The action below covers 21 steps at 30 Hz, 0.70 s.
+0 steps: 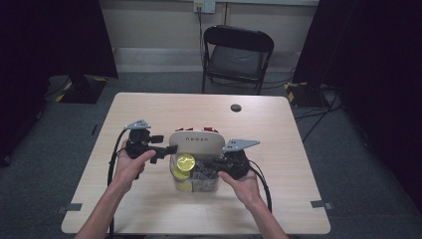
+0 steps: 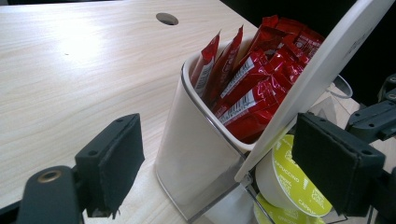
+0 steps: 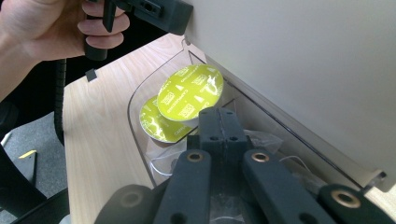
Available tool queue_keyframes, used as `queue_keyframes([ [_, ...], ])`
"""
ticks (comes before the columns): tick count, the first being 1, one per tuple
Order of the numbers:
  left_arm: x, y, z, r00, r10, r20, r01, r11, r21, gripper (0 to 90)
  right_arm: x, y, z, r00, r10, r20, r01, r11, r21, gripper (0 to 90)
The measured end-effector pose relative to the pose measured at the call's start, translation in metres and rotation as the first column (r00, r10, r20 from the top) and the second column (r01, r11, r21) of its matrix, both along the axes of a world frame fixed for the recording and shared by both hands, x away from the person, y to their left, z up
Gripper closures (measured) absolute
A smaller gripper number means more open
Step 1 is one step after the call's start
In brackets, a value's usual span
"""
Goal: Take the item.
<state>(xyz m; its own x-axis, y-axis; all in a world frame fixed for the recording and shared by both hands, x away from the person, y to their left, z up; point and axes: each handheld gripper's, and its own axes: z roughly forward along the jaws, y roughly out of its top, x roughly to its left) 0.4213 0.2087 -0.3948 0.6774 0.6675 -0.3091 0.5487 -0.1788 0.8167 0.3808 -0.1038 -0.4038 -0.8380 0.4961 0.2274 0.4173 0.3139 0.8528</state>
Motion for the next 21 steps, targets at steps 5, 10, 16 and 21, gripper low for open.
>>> queue_keyframes([
  [5,0.0,0.0,0.0,1.0,0.0,0.001,0.0,1.0,0.003,16.2,-0.002,0.001,0.004,0.9999,0.007,0.012,-0.007,1.0,-0.001,90.0],
  [10,0.0,0.001,0.0,1.0,-0.001,0.001,0.001,1.0,0.009,15.9,-0.004,0.0,0.01,0.9996,0.013,0.026,-0.013,0.9998,0.011,90.0],
  [16,0.0,0.001,0.0,1.0,0.0,0.001,0.0,1.0,0.009,16.0,-0.005,-0.001,0.012,0.9995,0.012,0.029,-0.012,0.9997,0.019,90.0],
  [21,0.0,0.001,0.0,1.0,0.0,0.0,0.0,0.9999,0.011,16.0,-0.007,-0.003,0.016,0.9993,0.011,0.037,-0.012,0.9996,0.026,90.0],
])
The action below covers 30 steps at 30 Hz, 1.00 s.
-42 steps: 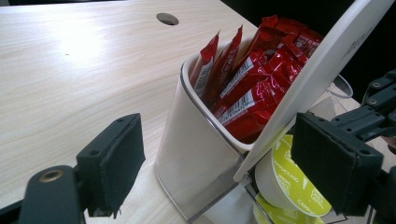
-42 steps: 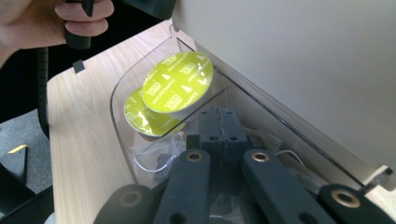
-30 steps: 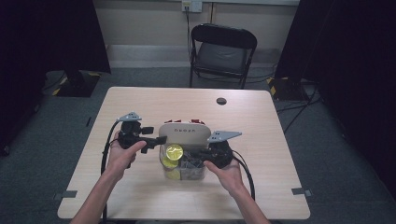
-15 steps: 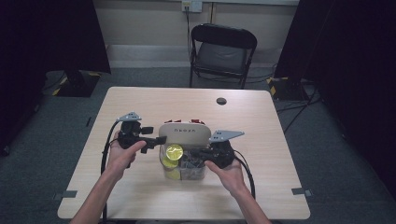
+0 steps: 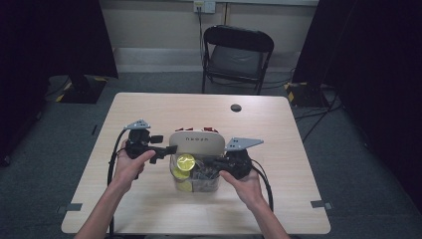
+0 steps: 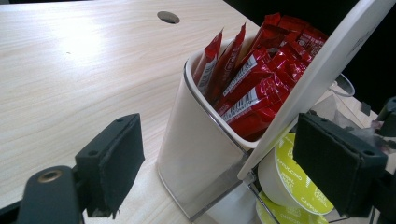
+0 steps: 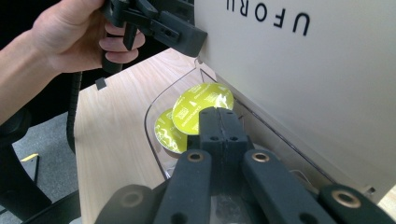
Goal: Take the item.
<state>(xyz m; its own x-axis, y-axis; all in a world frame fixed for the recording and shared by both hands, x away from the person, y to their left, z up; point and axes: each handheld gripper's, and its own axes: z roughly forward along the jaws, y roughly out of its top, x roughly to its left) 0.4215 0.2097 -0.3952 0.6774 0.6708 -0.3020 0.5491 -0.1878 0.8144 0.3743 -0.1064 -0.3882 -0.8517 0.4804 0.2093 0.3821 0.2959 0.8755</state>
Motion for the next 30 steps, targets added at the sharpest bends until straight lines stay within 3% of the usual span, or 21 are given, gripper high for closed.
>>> queue_keyframes([
  [30,0.0,0.001,0.001,1.0,0.003,-0.003,-0.003,1.0,-0.001,15.9,-0.008,-0.013,0.018,0.9993,-0.005,0.036,0.003,0.9987,0.051,90.0],
])
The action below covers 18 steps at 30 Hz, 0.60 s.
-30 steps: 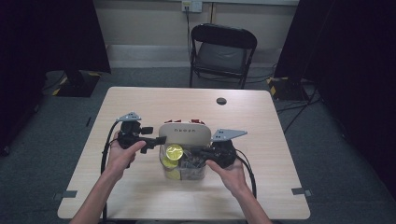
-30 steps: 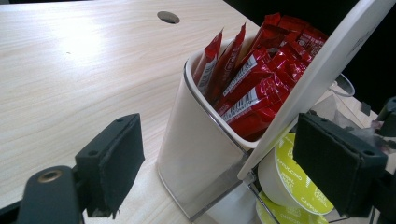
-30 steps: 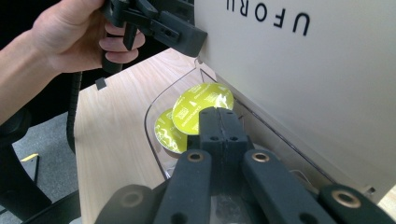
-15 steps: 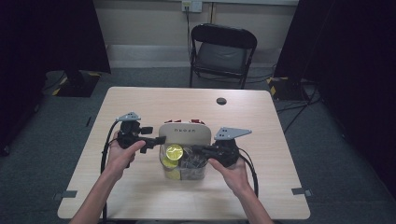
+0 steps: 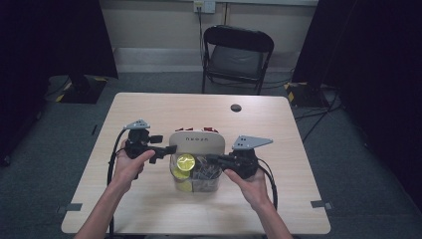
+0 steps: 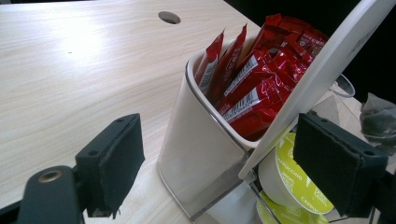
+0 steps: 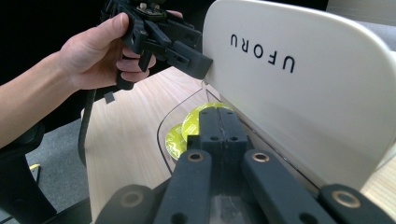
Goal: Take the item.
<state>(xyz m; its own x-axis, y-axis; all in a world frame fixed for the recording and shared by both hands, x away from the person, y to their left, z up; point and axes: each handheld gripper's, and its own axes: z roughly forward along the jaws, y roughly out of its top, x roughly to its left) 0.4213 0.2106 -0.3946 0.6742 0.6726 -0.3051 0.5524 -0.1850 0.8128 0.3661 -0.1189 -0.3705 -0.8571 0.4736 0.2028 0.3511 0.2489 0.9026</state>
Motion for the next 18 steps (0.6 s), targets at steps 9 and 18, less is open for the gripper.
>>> queue_keyframes([
  [9,0.0,0.0,0.0,1.0,-0.001,0.0,0.001,1.0,-0.001,15.9,-0.002,-0.006,0.003,0.9999,-0.009,0.008,0.008,0.9999,0.011,90.0],
  [18,0.0,0.0,0.0,1.0,-0.001,-0.001,0.001,1.0,-0.001,15.9,-0.005,-0.016,0.008,0.9996,-0.024,0.013,0.024,0.9995,0.023,90.0],
])
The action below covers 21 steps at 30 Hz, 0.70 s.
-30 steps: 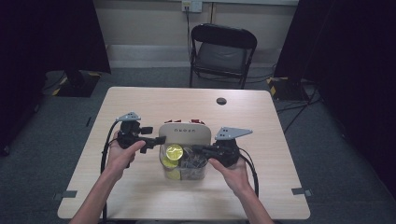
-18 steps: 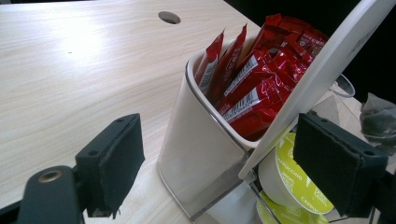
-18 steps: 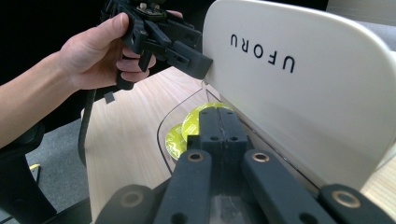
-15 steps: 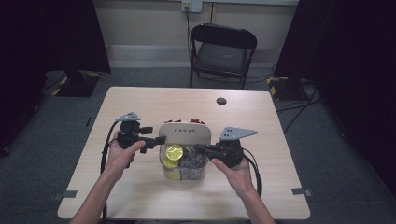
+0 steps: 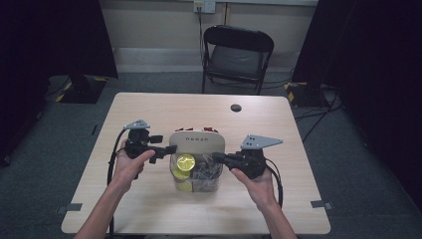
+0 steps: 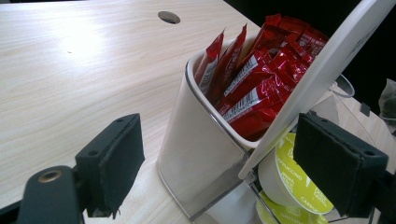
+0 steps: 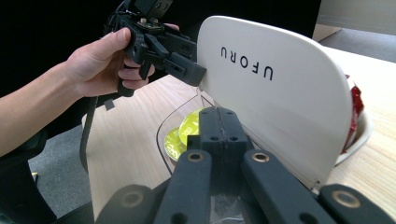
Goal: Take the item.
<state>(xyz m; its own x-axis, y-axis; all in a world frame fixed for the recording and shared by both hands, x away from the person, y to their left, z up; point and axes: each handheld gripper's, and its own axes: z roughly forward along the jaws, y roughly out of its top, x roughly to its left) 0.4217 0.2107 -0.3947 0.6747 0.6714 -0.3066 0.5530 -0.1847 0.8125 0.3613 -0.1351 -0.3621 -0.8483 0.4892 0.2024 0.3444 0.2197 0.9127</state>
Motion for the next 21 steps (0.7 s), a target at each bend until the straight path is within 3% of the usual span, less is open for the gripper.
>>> queue_keyframes([
  [21,0.0,0.0,0.0,1.0,-0.001,-0.001,0.001,1.0,0.0,15.9,-0.001,-0.031,0.011,0.9982,-0.058,0.014,0.057,0.9976,0.039,90.0],
])
